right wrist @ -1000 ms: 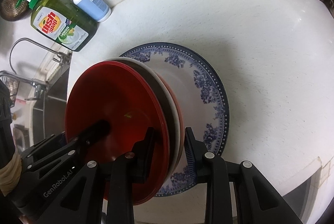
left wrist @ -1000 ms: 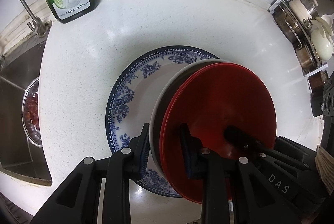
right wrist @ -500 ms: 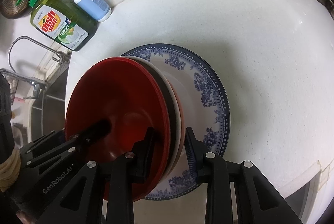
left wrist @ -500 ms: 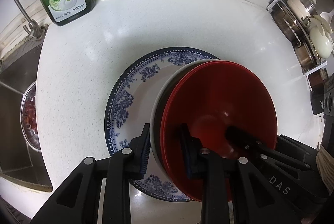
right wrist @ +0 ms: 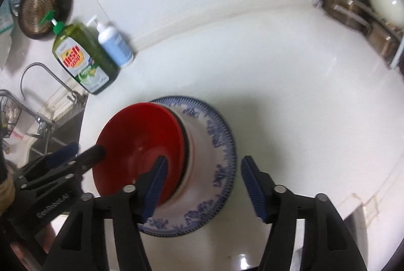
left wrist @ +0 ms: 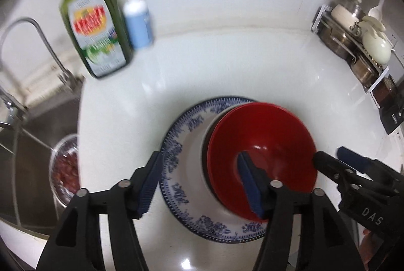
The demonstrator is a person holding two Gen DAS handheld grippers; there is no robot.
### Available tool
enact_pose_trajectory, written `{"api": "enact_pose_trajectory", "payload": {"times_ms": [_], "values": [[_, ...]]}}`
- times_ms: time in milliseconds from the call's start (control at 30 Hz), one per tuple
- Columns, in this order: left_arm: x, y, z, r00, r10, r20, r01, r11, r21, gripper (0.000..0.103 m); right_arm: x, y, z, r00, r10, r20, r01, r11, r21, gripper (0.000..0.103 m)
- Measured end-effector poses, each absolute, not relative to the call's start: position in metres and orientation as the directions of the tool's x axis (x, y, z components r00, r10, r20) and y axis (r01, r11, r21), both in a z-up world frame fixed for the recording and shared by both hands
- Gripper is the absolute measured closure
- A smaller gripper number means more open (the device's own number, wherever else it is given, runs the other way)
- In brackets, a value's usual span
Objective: Organize plates and bowls
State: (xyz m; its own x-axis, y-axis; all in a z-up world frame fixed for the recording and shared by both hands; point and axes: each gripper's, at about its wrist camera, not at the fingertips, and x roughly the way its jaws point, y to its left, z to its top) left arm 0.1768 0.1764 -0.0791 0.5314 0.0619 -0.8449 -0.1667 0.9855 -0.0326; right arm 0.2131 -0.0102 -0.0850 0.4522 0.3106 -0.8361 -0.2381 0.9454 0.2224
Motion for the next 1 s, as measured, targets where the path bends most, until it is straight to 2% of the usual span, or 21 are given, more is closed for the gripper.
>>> {"api": "enact_pose_trajectory", "payload": {"times_ms": [67,200,300,500,600,800,1000], "values": [[0.165,0.173,-0.069,0.580,0.074,-0.811,-0.167,0.985,-0.029,0.034,0.201,-0.018,-0.078,0.499,0.294,-0.815,-0.250,0.950,0.190,0.031],[0.138,0.158,-0.052,0.659,0.102,-0.745,-0.155,0.988,-0.002,0.024,0.176,-0.036,-0.068,0.579,0.272,-0.769,-0.252,0.956,0.148,0.028],[0.115,0.145,-0.043,0.711,0.133,-0.691,-0.148,0.988,0.039,0.018,0.151,-0.054,-0.061,0.649,0.257,-0.716,-0.236,0.963,0.131,0.022],[0.066,0.117,-0.030,0.794,0.159,-0.586,-0.142,0.987,0.075,0.010,0.102,-0.082,-0.047,0.740,0.221,-0.635,-0.220,0.972,0.082,0.017],[0.044,0.107,-0.026,0.819,0.154,-0.553,-0.140,0.988,0.068,0.006,0.078,-0.094,-0.041,0.771,0.199,-0.605,-0.199,0.978,0.069,0.012],[0.000,0.089,-0.018,0.847,0.157,-0.508,-0.132,0.988,0.084,0.001,0.034,-0.109,-0.029,0.807,0.175,-0.564,-0.170,0.983,0.062,0.010],[-0.034,0.083,-0.012,0.856,0.147,-0.496,-0.125,0.989,0.078,0.000,-0.002,-0.116,-0.020,0.826,0.161,-0.541,-0.150,0.987,0.066,0.009]]}}
